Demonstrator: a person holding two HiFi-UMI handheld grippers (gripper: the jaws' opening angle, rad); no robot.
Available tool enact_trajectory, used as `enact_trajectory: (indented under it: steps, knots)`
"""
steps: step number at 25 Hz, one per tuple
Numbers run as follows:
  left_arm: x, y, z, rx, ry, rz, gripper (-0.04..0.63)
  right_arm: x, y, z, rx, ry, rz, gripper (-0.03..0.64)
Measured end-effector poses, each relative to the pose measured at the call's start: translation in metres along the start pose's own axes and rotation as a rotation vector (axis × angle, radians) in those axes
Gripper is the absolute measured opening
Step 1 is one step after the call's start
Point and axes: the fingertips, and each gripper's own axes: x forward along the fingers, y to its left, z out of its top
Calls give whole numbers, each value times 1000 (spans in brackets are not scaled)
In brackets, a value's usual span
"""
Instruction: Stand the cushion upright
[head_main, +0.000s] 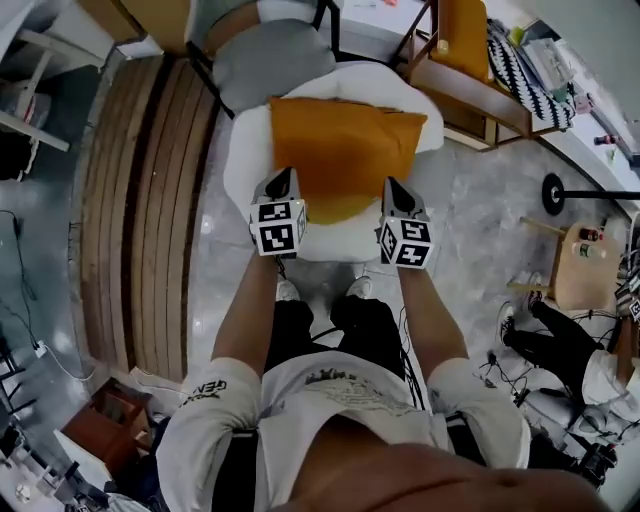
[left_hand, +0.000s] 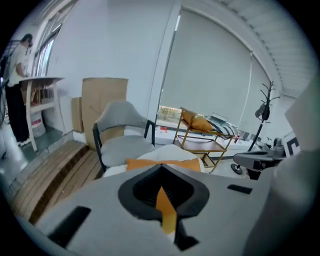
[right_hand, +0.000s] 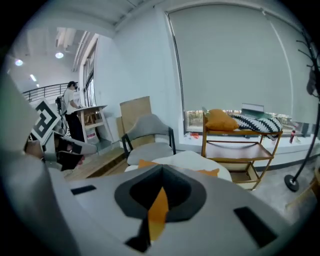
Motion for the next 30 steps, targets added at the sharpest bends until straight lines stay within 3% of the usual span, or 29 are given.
enact_trajectory:
  steps: [3, 9, 14, 19, 23, 30]
  knots:
    - [-42, -29, 43, 71, -68, -14, 20, -37, 28, 44, 3, -74, -1, 27]
    - [-122, -70, 138, 125, -228, -43, 20, -109, 55, 150, 2, -250, -14, 26]
    - [-197, -92, 213, 114, -360, -66, 20, -179, 57, 238, -8, -413, -40, 26]
    - [-266, -114, 263, 115, -489, -64, 20, -252, 74, 314, -87, -581, -30, 26]
    - [-288, -123, 274, 138, -529, -54, 20, -283, 84, 332, -85, -657, -19, 26]
    - [-313, -127, 268, 159, -547, -65, 20, -292, 102, 321, -82, -642, -17, 26]
